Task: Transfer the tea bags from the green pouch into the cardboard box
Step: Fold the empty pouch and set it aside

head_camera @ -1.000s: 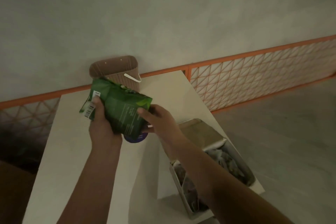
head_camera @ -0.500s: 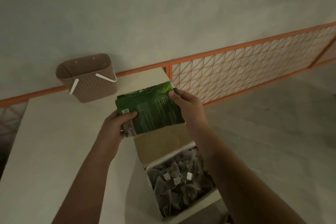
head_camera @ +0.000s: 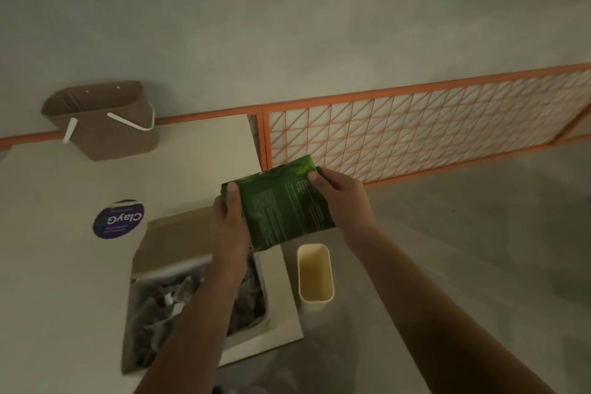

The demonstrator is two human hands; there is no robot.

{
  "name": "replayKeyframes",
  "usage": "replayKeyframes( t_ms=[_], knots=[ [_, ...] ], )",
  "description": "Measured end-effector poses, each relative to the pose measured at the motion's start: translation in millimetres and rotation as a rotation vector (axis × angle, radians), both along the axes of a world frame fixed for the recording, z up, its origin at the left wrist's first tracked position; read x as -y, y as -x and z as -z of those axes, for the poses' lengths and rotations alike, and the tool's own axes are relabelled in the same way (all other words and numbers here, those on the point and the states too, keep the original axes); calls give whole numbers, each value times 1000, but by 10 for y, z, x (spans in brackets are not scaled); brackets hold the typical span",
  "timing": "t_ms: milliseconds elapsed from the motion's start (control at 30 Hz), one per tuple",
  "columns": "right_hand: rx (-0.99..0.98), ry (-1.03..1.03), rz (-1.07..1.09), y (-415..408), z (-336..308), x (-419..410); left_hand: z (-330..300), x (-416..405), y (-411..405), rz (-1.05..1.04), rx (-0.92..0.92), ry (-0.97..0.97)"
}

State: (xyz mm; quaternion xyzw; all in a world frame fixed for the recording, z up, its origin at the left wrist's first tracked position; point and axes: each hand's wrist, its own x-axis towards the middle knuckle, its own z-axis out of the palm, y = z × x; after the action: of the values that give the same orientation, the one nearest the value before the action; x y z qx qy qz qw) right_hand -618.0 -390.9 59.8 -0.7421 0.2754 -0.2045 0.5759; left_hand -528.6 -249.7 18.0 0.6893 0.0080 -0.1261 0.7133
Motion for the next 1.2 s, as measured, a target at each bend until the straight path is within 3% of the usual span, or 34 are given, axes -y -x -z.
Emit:
replayKeyframes(
  t_ms=[433,600,933,1200],
  knots=[
    [-151,-194,-10,736,147,953,314,1024,777,7,0,-220],
    [-198,-321,-53,720,184,1287,426,1336,680,33,-137,-143],
    [-238,-283,-94,350,527,1850,680,1789,290,50,-127,-91],
    [-324,-285,-57,191,1008,2319,1256,2216,168,44,-230,-237]
  ],
)
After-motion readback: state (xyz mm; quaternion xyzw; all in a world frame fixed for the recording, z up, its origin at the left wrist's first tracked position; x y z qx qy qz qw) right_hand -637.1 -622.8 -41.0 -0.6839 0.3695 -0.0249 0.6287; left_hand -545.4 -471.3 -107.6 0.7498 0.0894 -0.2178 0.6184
